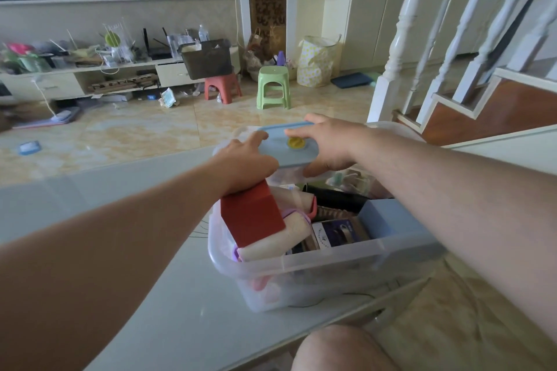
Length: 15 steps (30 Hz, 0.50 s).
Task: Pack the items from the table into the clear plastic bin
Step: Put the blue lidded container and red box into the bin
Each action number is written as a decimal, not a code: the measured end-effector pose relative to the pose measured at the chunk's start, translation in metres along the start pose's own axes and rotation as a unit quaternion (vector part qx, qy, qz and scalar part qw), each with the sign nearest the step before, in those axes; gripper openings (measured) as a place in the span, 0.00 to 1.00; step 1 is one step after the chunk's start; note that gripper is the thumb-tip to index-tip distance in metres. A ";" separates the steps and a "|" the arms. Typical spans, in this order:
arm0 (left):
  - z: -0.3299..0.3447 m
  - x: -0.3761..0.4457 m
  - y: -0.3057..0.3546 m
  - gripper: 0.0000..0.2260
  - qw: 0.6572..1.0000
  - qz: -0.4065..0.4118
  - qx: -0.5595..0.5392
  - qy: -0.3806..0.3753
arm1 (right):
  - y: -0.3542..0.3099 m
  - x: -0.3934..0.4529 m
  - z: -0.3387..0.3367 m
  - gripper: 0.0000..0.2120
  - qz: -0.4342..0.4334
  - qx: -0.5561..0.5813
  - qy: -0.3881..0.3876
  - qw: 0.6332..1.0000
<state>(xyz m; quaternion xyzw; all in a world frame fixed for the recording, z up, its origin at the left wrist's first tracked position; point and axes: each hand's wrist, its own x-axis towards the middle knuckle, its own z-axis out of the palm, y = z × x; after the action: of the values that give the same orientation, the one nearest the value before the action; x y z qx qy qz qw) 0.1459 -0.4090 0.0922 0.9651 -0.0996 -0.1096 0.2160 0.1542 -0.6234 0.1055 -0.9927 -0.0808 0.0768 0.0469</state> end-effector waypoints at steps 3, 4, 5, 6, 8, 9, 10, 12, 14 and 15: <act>-0.003 -0.008 0.004 0.41 0.997 -0.002 -0.016 -0.076 | 0.001 0.000 -0.002 0.53 0.008 -0.019 -0.010 1.000; -0.004 -0.011 0.005 0.41 0.995 -0.001 -0.029 -0.093 | 0.002 -0.001 -0.005 0.54 0.014 -0.017 -0.017 1.000; -0.004 -0.014 0.005 0.41 0.994 0.001 -0.042 -0.101 | 0.002 -0.003 -0.008 0.55 0.020 -0.021 -0.021 0.999; -0.003 -0.016 0.004 0.41 0.994 0.005 -0.049 -0.100 | 0.001 -0.004 -0.008 0.55 0.026 -0.032 -0.020 0.999; -0.001 -0.017 0.002 0.41 0.996 0.014 -0.051 -0.075 | -0.003 -0.006 -0.002 0.53 0.040 -0.074 -0.003 0.996; 0.000 -0.017 -0.001 0.40 0.997 0.019 -0.051 -0.056 | -0.006 -0.005 0.005 0.52 0.043 -0.087 0.007 0.995; 0.001 -0.016 -0.003 0.40 0.997 0.024 -0.057 -0.037 | -0.007 -0.003 0.013 0.53 0.038 -0.084 0.014 0.996; 0.003 -0.015 -0.007 0.38 0.996 0.035 -0.085 -0.005 | 0.001 -0.003 0.027 0.53 0.024 -0.018 0.022 0.999; 0.002 -0.014 -0.010 0.37 0.993 0.054 -0.096 0.041 | 0.016 -0.010 0.032 0.51 0.020 0.086 0.015 0.996; 0.001 -0.013 -0.013 0.34 0.991 0.062 -0.104 0.060 | 0.022 -0.014 0.034 0.50 0.022 0.111 0.005 0.994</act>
<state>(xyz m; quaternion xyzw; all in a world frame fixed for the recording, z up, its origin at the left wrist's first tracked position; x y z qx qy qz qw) 0.1350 -0.3951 0.0881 0.9343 -0.1344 -0.0471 0.3268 0.1388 -0.6447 0.0714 -0.9834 -0.0494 0.0809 0.1550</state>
